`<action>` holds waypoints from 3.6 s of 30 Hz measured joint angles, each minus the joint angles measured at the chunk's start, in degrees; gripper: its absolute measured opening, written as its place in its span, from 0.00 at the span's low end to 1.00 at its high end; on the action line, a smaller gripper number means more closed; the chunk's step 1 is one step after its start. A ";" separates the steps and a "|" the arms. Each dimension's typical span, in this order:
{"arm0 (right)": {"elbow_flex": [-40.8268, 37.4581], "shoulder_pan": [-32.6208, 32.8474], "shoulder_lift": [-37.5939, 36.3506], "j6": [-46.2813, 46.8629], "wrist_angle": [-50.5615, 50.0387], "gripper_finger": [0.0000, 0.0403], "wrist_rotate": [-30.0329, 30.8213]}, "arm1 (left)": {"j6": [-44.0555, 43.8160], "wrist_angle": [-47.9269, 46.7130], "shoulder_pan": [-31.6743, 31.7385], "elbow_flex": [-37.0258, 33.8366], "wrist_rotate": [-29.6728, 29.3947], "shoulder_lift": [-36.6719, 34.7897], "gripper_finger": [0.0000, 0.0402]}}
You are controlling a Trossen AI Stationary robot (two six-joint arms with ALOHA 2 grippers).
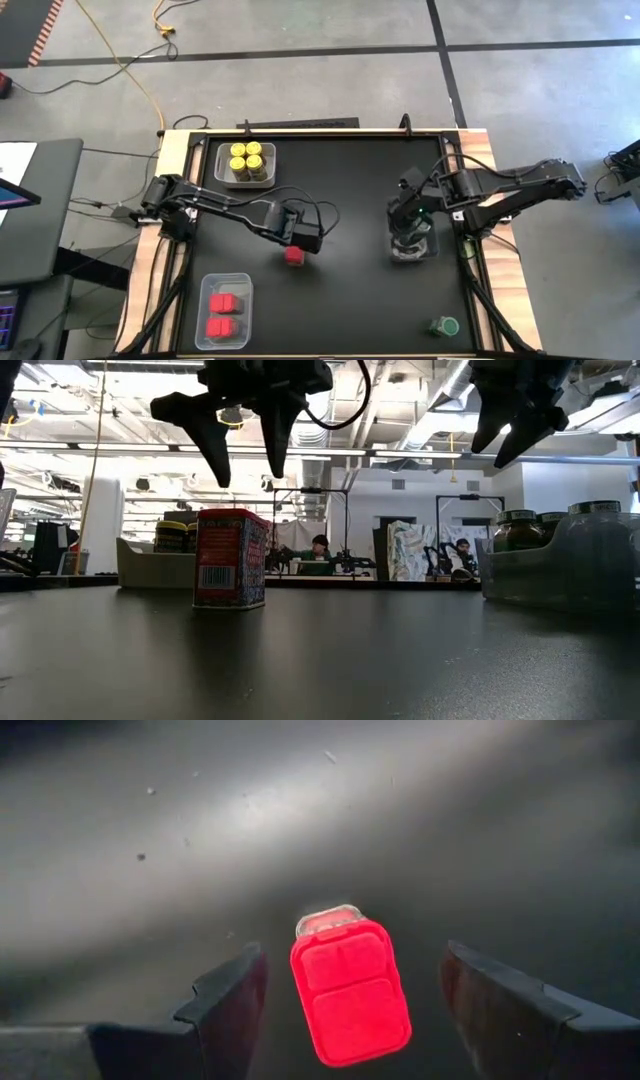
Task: Sort spices by type
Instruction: Put the red seasoning can into the transparent bin
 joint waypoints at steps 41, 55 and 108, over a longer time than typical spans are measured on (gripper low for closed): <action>-0.07 -1.22 -0.02 -4.84 -0.11 0.86 -2.80 | -5.12 0.88 0.78 -0.66 9.01 4.60 0.83; -0.07 -1.22 -0.02 -4.84 -1.09 0.86 -2.86 | -3.54 2.15 1.65 -0.66 15.31 8.56 0.83; 0.00 -1.22 0.00 -4.23 4.95 0.86 -2.84 | 45.04 -21.99 2.35 23.17 4.25 4.28 0.53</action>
